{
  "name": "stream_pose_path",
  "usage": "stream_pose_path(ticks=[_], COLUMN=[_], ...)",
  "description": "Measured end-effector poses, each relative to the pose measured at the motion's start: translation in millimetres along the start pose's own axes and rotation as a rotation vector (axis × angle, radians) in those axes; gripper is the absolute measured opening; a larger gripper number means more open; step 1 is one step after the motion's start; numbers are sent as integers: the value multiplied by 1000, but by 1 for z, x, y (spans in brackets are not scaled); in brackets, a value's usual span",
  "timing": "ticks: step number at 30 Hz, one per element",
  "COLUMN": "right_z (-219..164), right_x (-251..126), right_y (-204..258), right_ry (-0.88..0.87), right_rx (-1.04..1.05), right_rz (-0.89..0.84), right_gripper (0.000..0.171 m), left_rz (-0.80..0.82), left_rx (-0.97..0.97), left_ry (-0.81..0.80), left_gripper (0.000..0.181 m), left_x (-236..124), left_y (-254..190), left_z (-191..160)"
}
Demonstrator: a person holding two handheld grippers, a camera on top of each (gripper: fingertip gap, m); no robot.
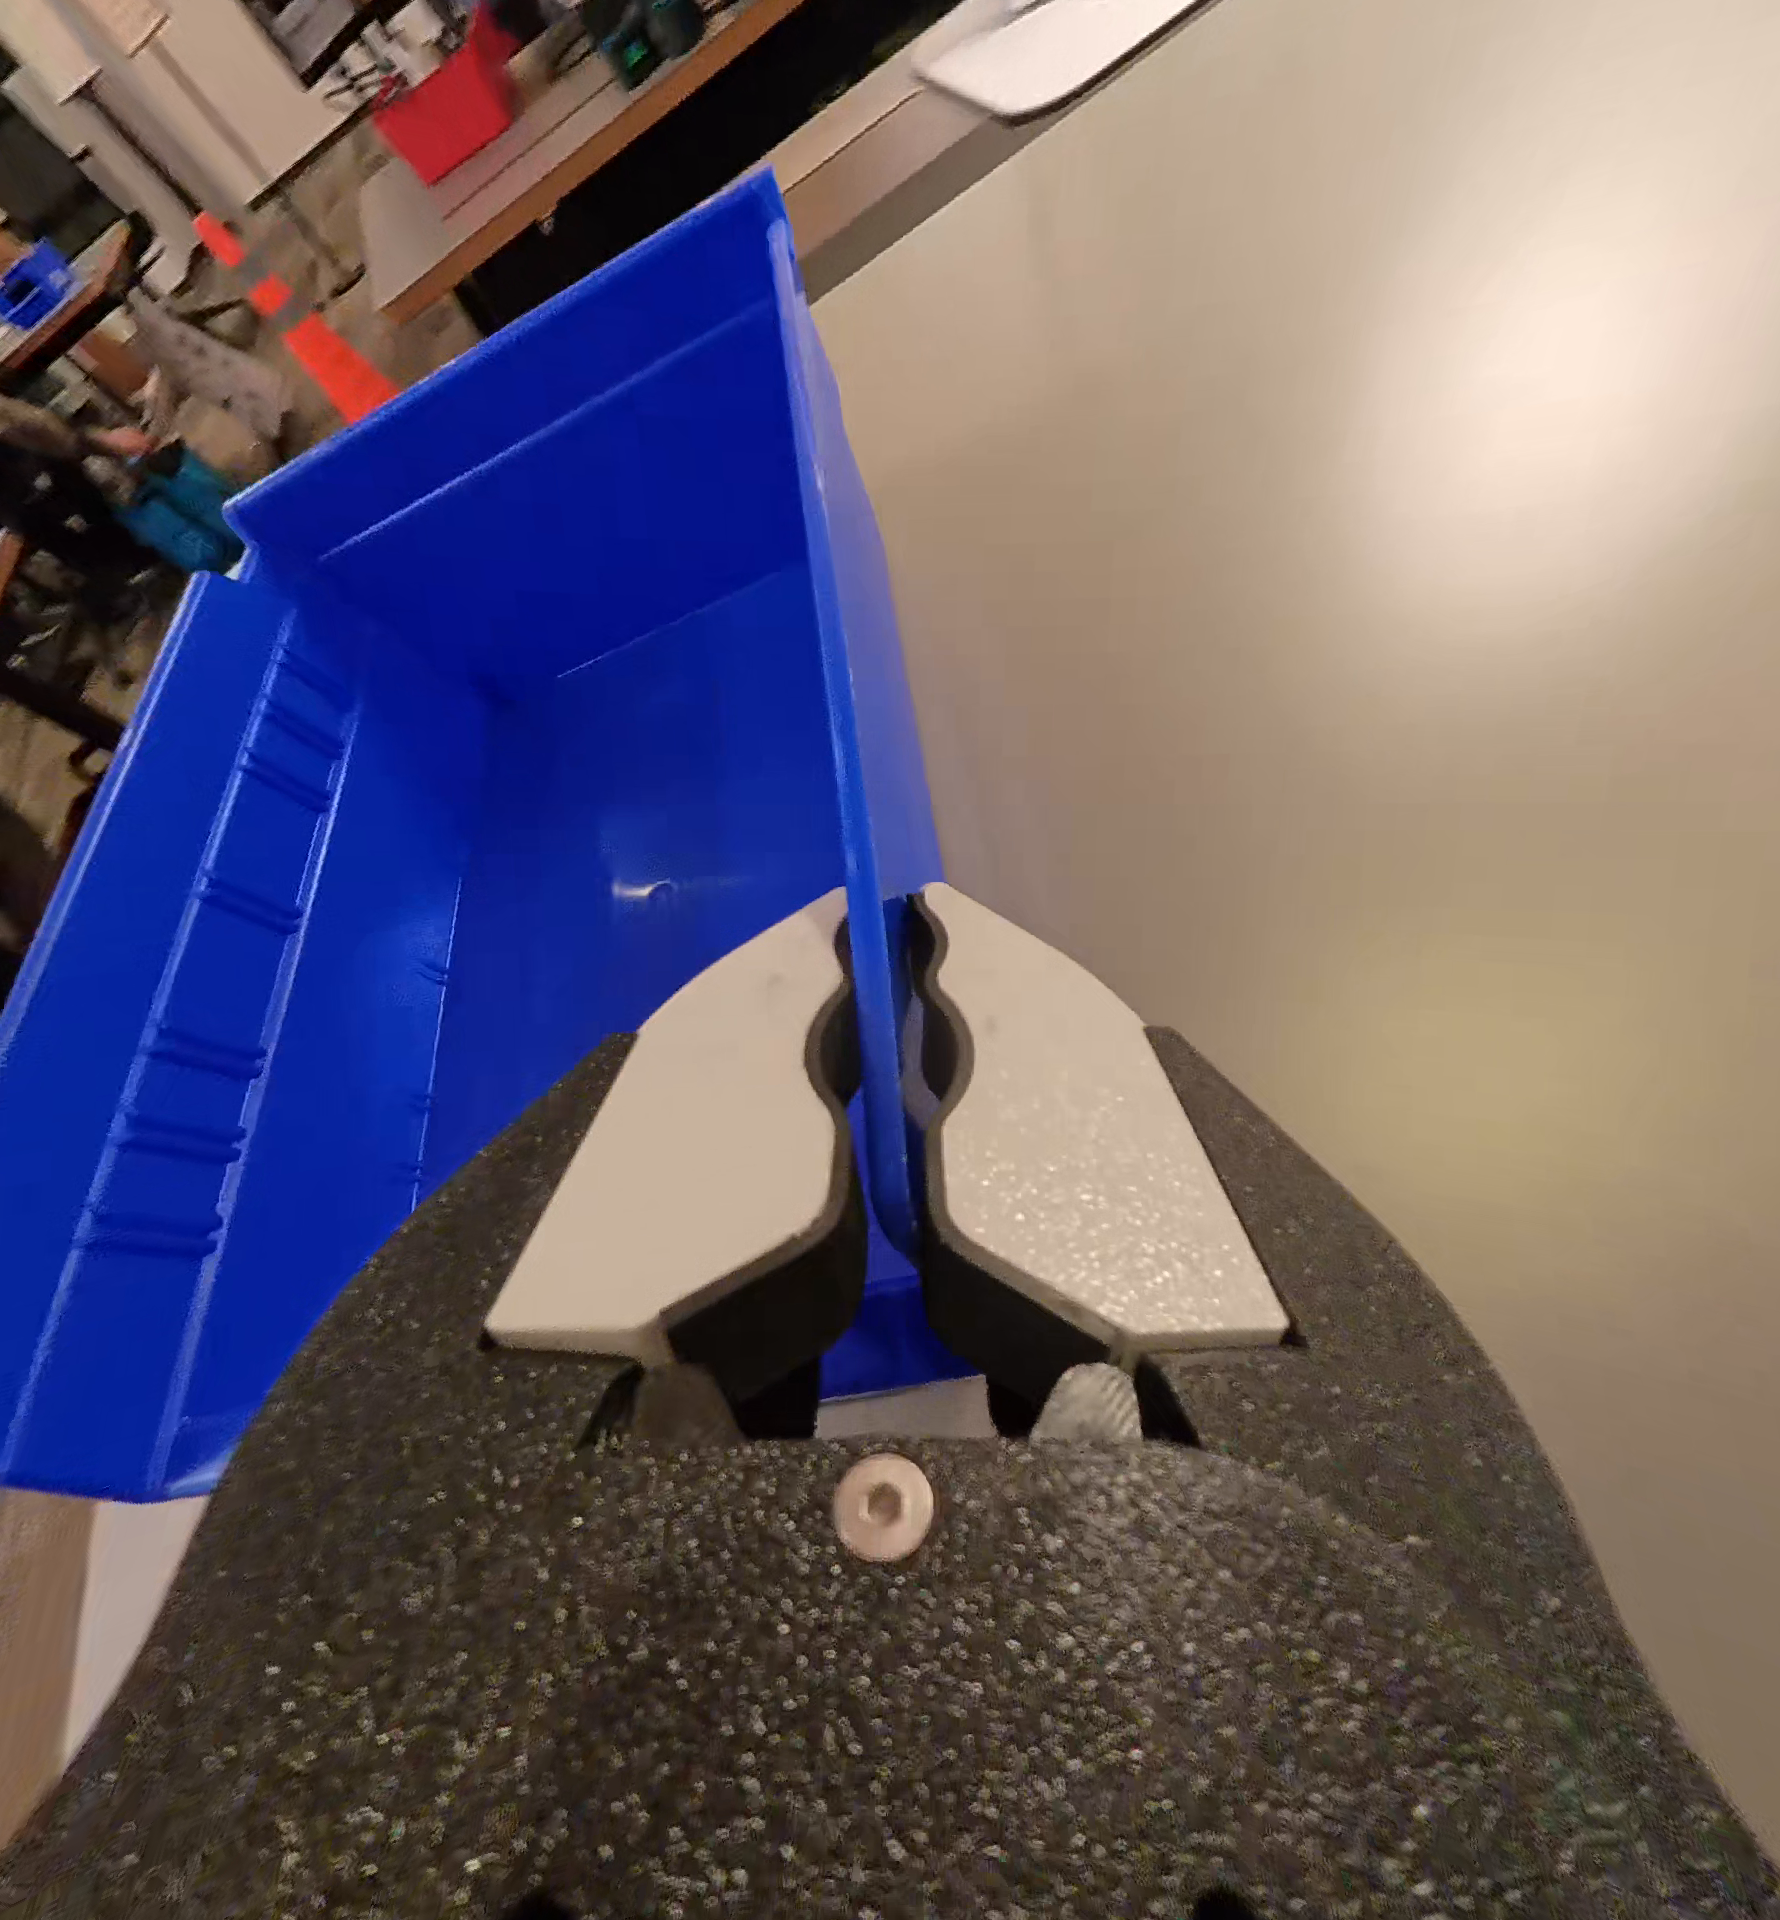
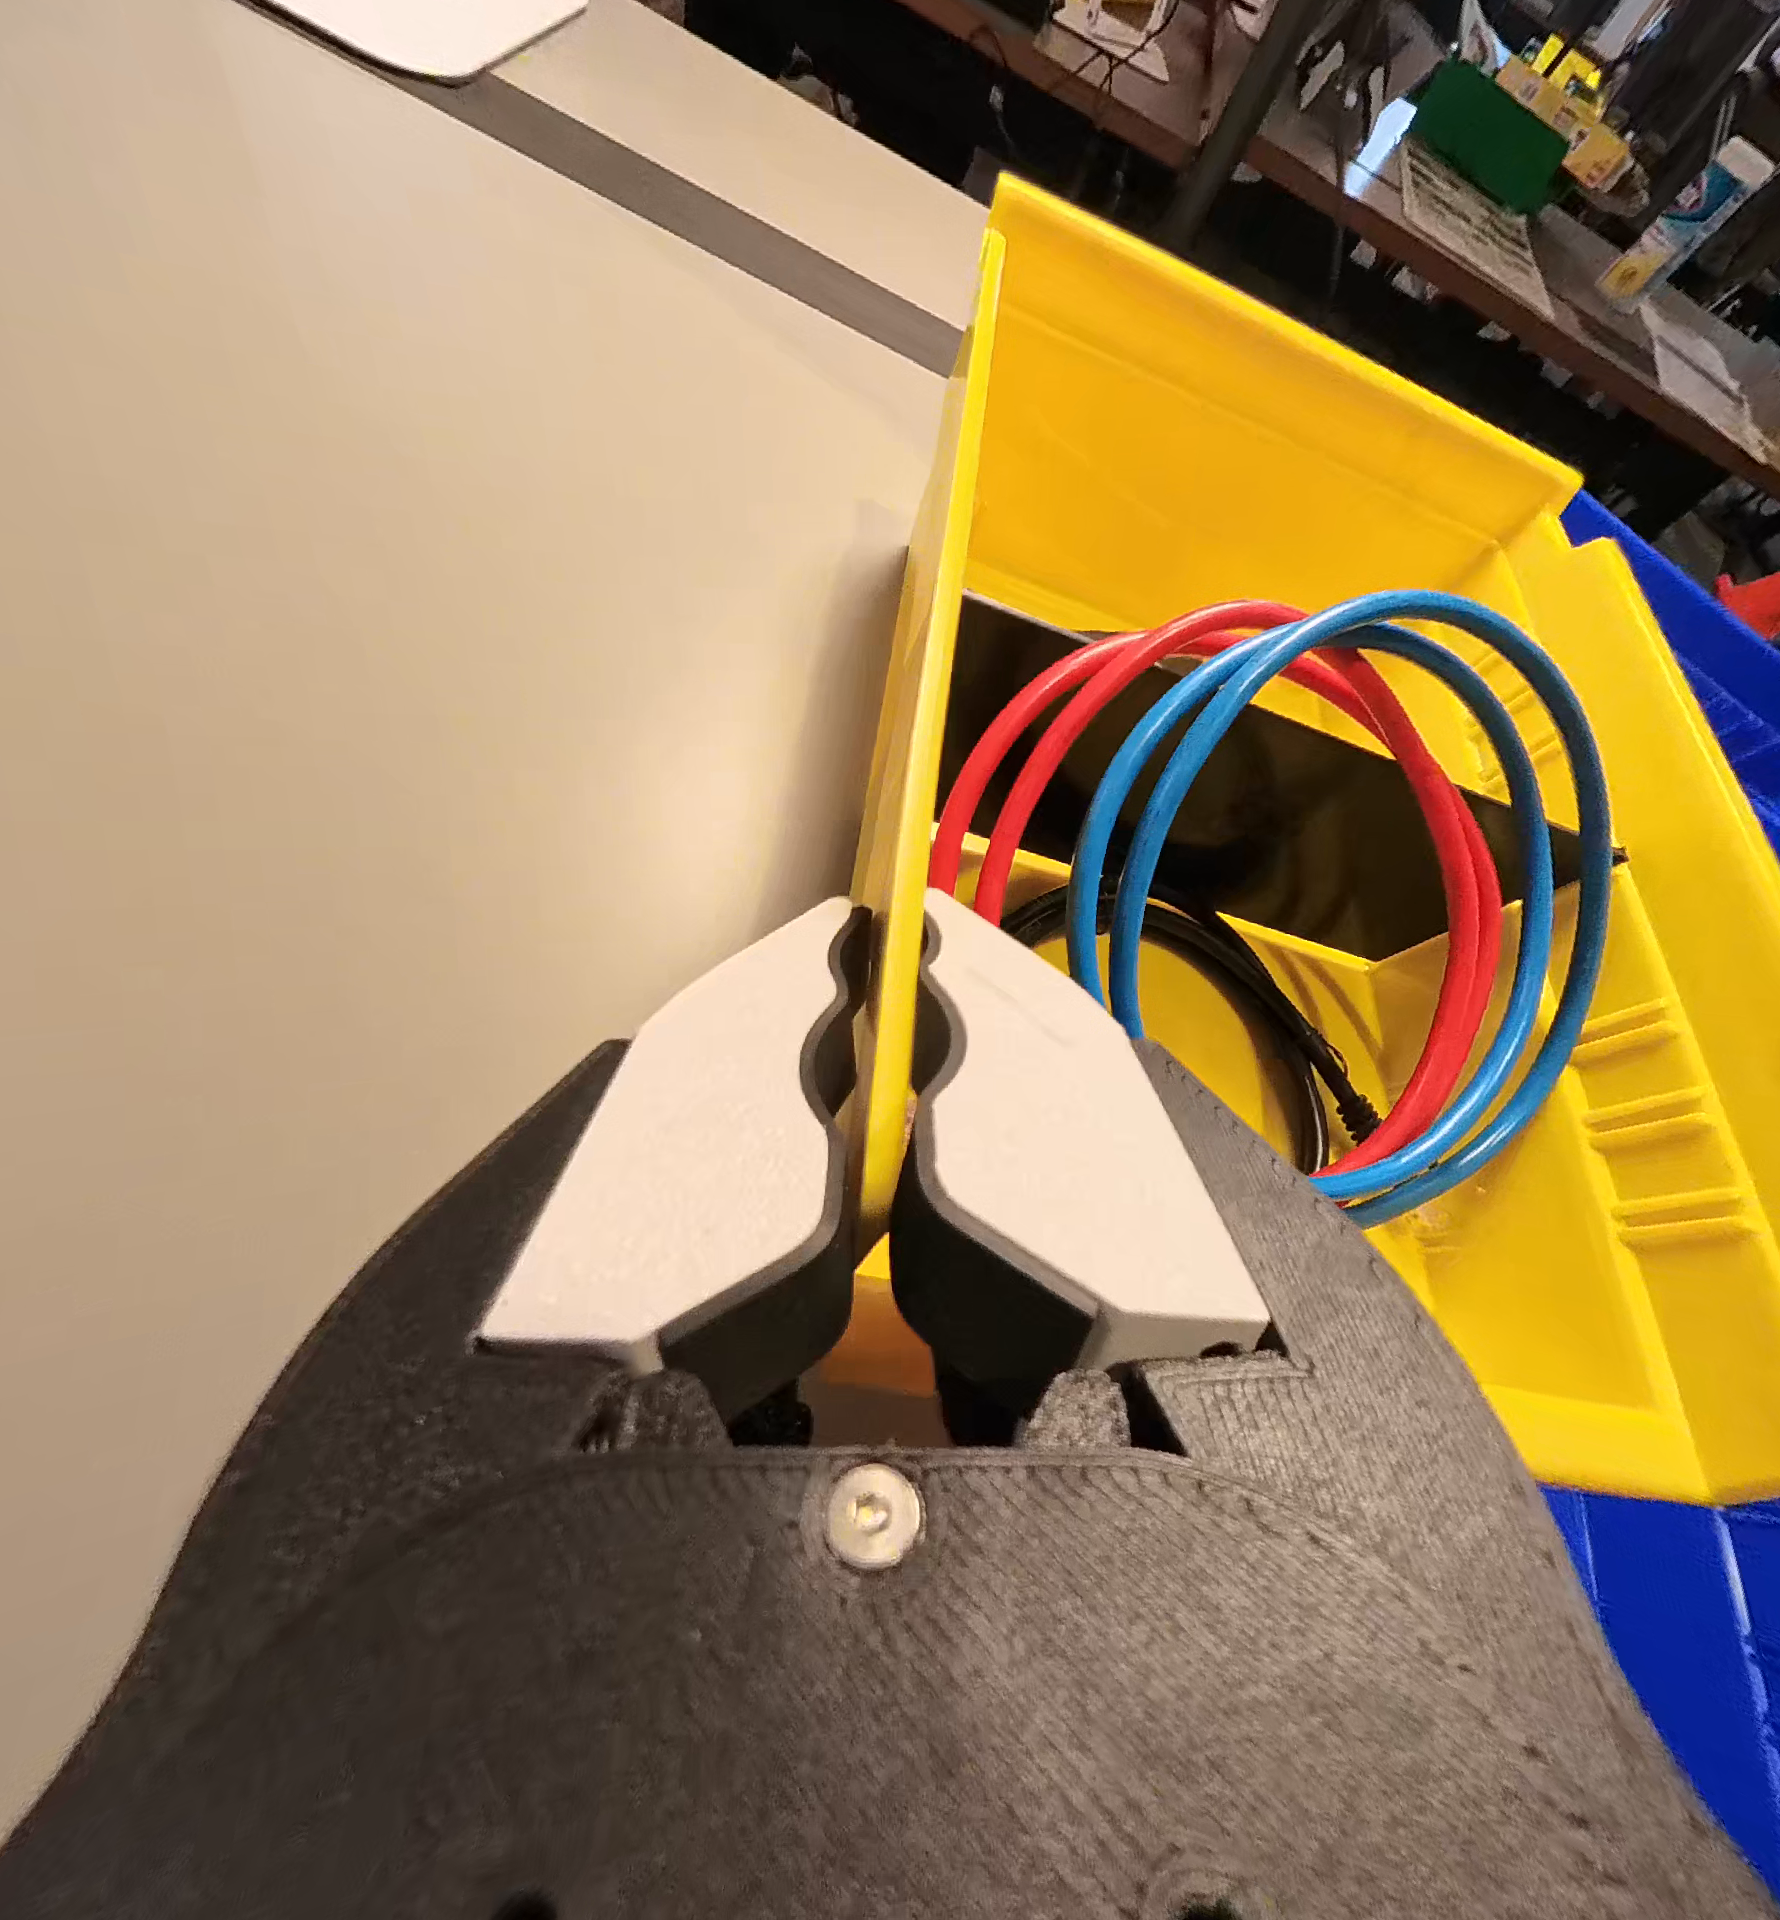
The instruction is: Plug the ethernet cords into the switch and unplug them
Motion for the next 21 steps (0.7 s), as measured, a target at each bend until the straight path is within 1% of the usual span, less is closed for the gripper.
stream_pose_path(ticks=[5, 12, 16, 21], right_z=[9, 24, 33, 46], right_x=[7, 15, 24, 34], right_y=[17, 46, 61, 85], right_ry=[-10, -52, -120, -212], right_rx=[-32, -80, -126, -173], right_rz=[34, 170, 289, 498], right_gripper=[5, 5, 5, 5], left_rz=[-181, -468, -617, -807], left_rx=[53, 117, 152, 194], left_ry=[-77, -188, -248, -300], left_gripper=[5, 5, 5, 5], left_x=[6, 2, -3, -12], left_y=[-31, -77, -99, -125], left_z=[16, 33, 39, 47])
Point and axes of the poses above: each gripper's, where its closed fingertips meet, x out along the fingers, z out of its top, y = z × x across the jaws, the point moved 4 cm from there along -x, back along the fingers, and after that the axes turned 8 degrees about -y, right-handed, at the moved point
